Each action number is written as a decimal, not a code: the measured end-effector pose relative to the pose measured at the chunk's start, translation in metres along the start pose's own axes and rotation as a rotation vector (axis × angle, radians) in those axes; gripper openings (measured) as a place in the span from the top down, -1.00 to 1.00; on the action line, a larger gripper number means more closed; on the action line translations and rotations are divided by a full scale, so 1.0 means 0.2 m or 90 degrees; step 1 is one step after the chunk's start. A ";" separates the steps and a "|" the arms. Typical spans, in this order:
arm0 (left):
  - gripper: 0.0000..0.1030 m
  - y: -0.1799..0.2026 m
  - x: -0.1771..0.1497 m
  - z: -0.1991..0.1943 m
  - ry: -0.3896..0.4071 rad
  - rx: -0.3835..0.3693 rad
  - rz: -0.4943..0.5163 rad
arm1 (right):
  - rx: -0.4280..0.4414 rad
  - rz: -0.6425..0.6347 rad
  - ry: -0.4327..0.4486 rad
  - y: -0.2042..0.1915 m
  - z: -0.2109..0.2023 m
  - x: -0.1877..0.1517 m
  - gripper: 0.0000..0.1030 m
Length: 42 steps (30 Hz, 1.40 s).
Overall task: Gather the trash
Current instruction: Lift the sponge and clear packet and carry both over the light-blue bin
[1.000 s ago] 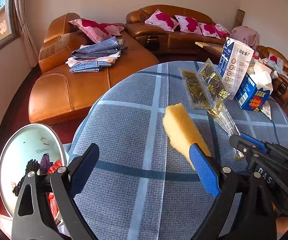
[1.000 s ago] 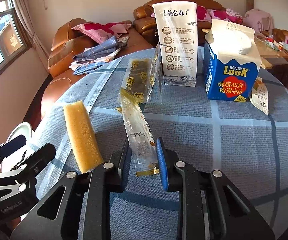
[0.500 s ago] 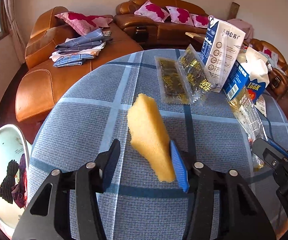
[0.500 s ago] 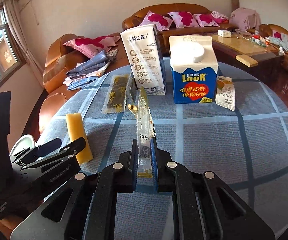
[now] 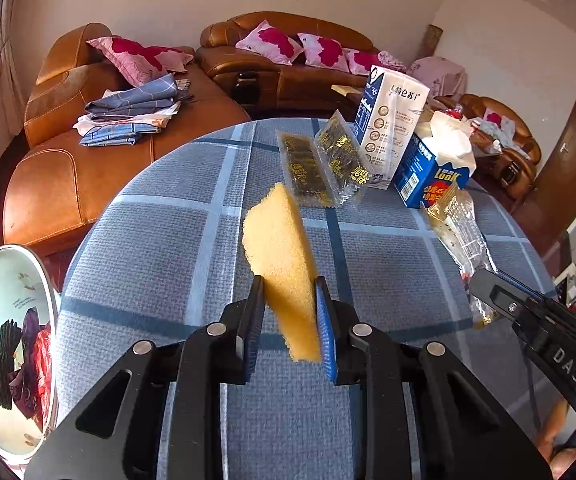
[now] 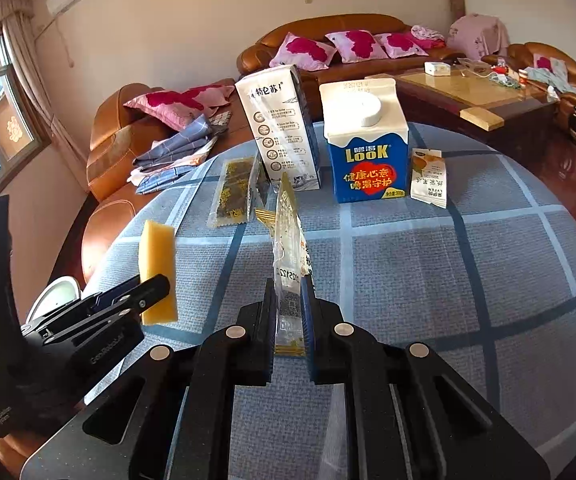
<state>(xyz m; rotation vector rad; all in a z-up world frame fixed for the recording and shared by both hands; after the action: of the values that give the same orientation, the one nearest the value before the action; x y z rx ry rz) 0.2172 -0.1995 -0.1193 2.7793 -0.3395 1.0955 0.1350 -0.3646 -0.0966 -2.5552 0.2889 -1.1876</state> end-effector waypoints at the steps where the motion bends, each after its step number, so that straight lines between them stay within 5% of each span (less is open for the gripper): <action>1: 0.52 -0.02 -0.02 -0.03 0.004 0.000 -0.001 | 0.000 -0.001 0.005 -0.01 -0.01 -0.01 0.75; 10: 0.52 -0.09 -0.12 -0.16 0.002 0.055 0.013 | 0.035 0.006 0.001 -0.15 -0.05 -0.15 0.75; 42: 0.52 -0.33 -0.41 -0.54 0.030 0.081 0.002 | 0.063 -0.049 0.003 -0.56 -0.28 -0.41 0.75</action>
<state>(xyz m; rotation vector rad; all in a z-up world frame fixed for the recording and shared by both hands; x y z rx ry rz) 0.1058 -0.1002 -0.0993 2.8577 -0.2784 1.2214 0.0451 -0.2451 -0.0803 -2.4986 0.1298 -1.2036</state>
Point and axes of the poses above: each gripper's, at about its wrist camera, not at the fingertips, and z roughly the way its jaws point, y to its right, x to its top, the point moved 2 cm from there along z, roughly the way its jaws point, and after that the axes turned 10 degrees about x, right-handed, at the moved point
